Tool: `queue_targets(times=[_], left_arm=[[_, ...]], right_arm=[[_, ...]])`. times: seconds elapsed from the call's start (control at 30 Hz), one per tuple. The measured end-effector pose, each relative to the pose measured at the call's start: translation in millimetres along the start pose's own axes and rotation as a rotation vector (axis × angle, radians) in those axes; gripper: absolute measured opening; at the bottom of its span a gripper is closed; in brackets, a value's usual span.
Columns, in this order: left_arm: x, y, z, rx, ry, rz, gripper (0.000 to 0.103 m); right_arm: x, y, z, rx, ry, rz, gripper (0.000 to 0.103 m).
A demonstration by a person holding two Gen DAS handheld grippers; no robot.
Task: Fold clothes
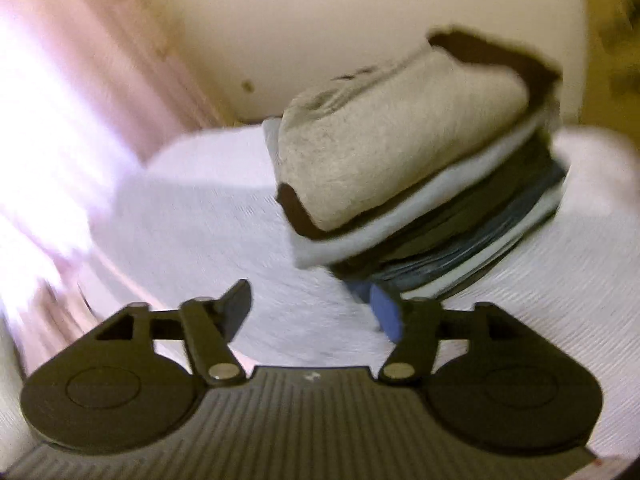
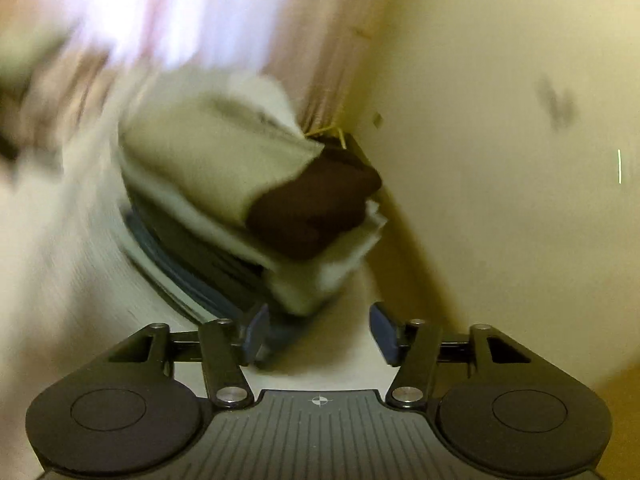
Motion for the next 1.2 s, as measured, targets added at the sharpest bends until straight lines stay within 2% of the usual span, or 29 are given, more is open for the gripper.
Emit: queue_targets(times=[0.1,0.13,0.23,0.33,0.4,0.47,0.73,0.93,1.2], left_arm=[[8,-5,-22,0.0,0.072,-0.203,0.078],[11,-5,-30,-0.002,0.099,-0.255,0.087],[15,-6,-51,0.011,0.128,-0.34,0.099],[15,0,-72,0.002,0.162,-0.385,0.102],[15,7,-88,-0.019,0.184,-0.386,0.102],[14,16,-102,-0.029,0.176,-0.385,0.102],[10,38,-143,-0.007,0.168,-0.42,0.102],[14,38,-156,0.002,0.179,-0.448,0.102],[22,32,-157,0.006,0.204,-0.457,0.102]], right_arm=[[-13,-7,-23,-0.002,-0.058,0.291,0.064],[-20,-8,-31,-0.001,-0.064,0.372,0.065],[-37,-12,-52,-0.012,-0.045,0.474,0.066],[-57,-12,-71,-0.037,-0.005,0.513,0.066],[-70,-10,-85,-0.042,0.007,0.52,0.066],[-82,-8,-96,-0.038,0.018,0.518,0.066],[-105,-10,-124,0.003,0.034,0.509,0.066],[-109,-16,-136,0.011,0.033,0.481,0.066],[-112,-16,-130,-0.017,0.02,0.461,0.066]])
Point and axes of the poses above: each gripper's, at about its wrist camera, not at the fingertips, and z roughly the way its jaws point, x to its right, y to its underside, the point moved 8 cm from there along z, roughly the way its jaws point
